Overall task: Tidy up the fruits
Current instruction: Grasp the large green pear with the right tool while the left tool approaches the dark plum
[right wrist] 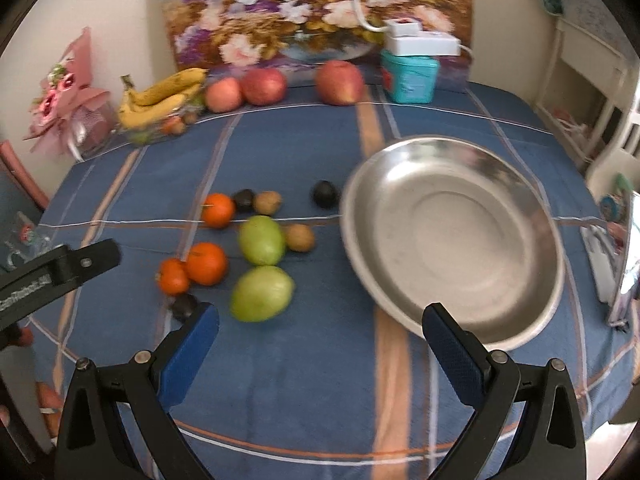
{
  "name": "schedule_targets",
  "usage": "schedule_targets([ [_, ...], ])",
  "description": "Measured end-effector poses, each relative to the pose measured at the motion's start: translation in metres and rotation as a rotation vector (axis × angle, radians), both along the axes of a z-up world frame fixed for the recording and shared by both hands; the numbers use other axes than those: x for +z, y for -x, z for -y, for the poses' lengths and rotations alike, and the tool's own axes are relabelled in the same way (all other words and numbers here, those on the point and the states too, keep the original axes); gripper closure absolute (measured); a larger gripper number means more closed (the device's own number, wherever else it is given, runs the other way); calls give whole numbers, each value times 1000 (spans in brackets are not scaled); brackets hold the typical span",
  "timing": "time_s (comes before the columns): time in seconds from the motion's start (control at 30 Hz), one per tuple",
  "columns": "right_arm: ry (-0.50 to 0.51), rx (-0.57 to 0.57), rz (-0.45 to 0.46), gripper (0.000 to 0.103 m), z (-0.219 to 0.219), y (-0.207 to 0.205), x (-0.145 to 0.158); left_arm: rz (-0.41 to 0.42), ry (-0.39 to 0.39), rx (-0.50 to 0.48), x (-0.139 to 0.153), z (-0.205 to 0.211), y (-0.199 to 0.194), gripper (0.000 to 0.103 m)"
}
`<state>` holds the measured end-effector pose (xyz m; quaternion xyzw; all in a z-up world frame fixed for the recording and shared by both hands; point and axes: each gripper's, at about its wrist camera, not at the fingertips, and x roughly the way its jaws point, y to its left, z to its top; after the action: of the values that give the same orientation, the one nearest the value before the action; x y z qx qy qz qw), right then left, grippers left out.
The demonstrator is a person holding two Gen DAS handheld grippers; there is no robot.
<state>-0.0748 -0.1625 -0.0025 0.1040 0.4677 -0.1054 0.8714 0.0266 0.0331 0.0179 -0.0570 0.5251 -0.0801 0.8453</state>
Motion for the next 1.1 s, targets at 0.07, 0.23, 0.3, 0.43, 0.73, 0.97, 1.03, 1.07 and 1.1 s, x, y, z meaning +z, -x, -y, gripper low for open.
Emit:
schedule_targets([
  [0.07,-16,8,0,2,-4,-6,-2,-42,29,4,-6,-2,-4,0],
  [0.23,-65,17,-22,4,-9,-21,-13,-79,47,30,-17,1,-11,0],
  [0.3,-84,23,-35,6,-11,-27,-19,-98,58,35,-21,2,-13,0],
  [0.43,-84,23,-63,7,-13,-36,-29,-122,44,48,-29,4,-16,0],
  [0.73,-87,26,-118,20,-12,-54,-54,-150,16,36,-38,11,-23,4],
  [0.97,-109,20,-129,36,-11,-63,-64,-160,17,52,-41,9,-28,14],
  [1.03,-119,31,-122,44,-13,-64,-63,-161,22,54,-41,8,-27,17],
  [1.07,-126,37,-118,49,-14,-64,-62,-163,24,54,-41,8,-26,17],
  [1.1,-130,43,-116,51,-15,-64,-62,-165,29,53,-41,8,-26,17],
])
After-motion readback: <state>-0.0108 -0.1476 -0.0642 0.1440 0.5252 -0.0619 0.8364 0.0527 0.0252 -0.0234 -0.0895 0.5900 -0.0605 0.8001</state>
